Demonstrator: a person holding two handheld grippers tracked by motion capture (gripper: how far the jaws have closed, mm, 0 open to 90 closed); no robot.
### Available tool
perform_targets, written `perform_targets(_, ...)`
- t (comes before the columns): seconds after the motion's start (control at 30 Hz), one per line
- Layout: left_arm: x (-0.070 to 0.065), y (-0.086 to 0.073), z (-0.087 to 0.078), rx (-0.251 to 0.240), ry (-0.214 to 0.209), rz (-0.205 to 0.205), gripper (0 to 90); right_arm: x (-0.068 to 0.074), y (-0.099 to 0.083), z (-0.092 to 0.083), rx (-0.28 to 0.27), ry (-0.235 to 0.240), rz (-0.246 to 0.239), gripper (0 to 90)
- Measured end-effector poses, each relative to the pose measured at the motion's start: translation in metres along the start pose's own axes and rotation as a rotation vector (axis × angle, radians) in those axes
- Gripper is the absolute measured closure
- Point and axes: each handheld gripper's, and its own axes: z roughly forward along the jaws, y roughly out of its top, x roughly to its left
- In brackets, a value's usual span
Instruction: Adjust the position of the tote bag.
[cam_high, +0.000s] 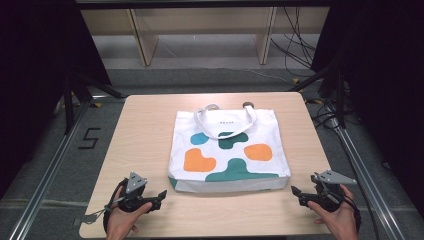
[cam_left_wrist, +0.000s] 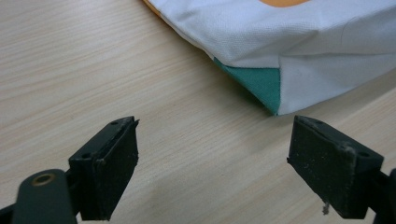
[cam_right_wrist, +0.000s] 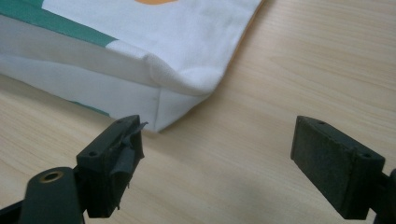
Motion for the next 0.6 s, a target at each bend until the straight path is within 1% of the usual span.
perform_targets(0.03, -0.0010, -0.0001, 0.0012, -0.009, -0.004, -0.012, 15.0, -0.0014, 0.0001, -0.0011, -0.002, -0.003, -0.013, 17.3)
perform_targets(0.07, -0.0011, -0.0002, 0.0016, -0.012, -0.006, -0.014, 14.9, 0.0021, -0.0003, -0.0018, 0.017, 0.007, 0.034, 17.3)
perform_targets(0.1, -0.0011, -0.0002, 0.0016, -0.012, -0.006, -0.014, 14.9, 0.0021, -0.0003, -0.0018, 0.017, 0.007, 0.034, 17.3)
perform_targets(0.13, 0.0002, 0.0000, 0.0009, 0.003, -0.001, 0.002, 14.9, 0.0010, -0.0010, -0.0020, 0.015, 0.008, 0.020, 17.3)
perform_targets(0.17, 0.0018, 0.0001, -0.0008, 0.019, 0.006, 0.022, 14.9, 0.0008, -0.0010, -0.0021, 0.014, 0.009, 0.017, 17.4)
perform_targets(0.2, 0.0018, 0.0001, -0.0008, 0.019, 0.006, 0.022, 14.9, 0.0008, -0.0010, -0.0021, 0.014, 0.009, 0.017, 17.4)
perform_targets(0.23, 0.0027, -0.0002, 0.0007, 0.002, 0.007, -0.003, 14.9, 0.0008, -0.0008, -0.0015, 0.016, 0.011, 0.018, 17.8)
perform_targets(0.27, 0.0040, 0.0004, -0.0009, 0.021, 0.012, 0.008, 15.7, 0.0008, -0.0010, -0.0016, 0.020, 0.012, 0.015, 18.2)
perform_targets(0.3, 0.0040, 0.0004, -0.0009, 0.021, 0.012, 0.008, 18.3, 0.0008, -0.0010, -0.0016, 0.020, 0.012, 0.015, 18.2)
perform_targets(0.33, 0.0046, 0.0003, 0.0002, -0.001, 0.005, -0.010, 21.4, -0.0010, -0.0007, -0.0004, 0.004, 0.015, -0.031, 20.7)
perform_targets(0.37, 0.0056, 0.0010, -0.0015, 0.010, 0.010, 0.007, 21.4, -0.0010, -0.0007, -0.0004, 0.004, 0.015, -0.031, 20.7)
perform_targets(0.4, 0.0057, 0.0014, 0.0004, -0.017, -0.011, -0.023, 26.9, 0.0017, -0.0007, -0.0003, 0.009, 0.017, -0.013, 22.6)
perform_targets(0.43, 0.0057, 0.0014, 0.0004, -0.017, -0.011, -0.023, 28.0, -0.0001, -0.0002, 0.0008, 0.010, 0.024, -0.042, 23.5)
perform_targets(0.47, 0.0079, 0.0025, -0.0004, -0.014, -0.022, -0.023, 28.2, -0.0008, 0.0001, 0.0003, 0.019, 0.027, -0.062, 25.0)
perform_targets(0.5, 0.0064, 0.0033, 0.0014, -0.040, -0.031, -0.053, 29.6, 0.0035, -0.0002, 0.0000, 0.032, 0.036, -0.026, 26.1)
perform_targets(0.53, 0.0069, 0.0041, 0.0023, -0.048, -0.045, -0.064, 31.8, 0.0026, 0.0000, -0.0001, 0.020, 0.035, -0.046, 26.8)
perform_targets(0.57, 0.0069, 0.0041, 0.0023, -0.048, -0.045, -0.064, 32.4, 0.0026, 0.0000, -0.0001, 0.020, 0.035, -0.046, 26.8)
perform_targets(0.6, 0.0077, 0.0052, 0.0034, -0.052, -0.056, -0.075, 32.4, 0.0053, 0.0000, 0.0010, 0.021, 0.039, -0.031, 27.2)
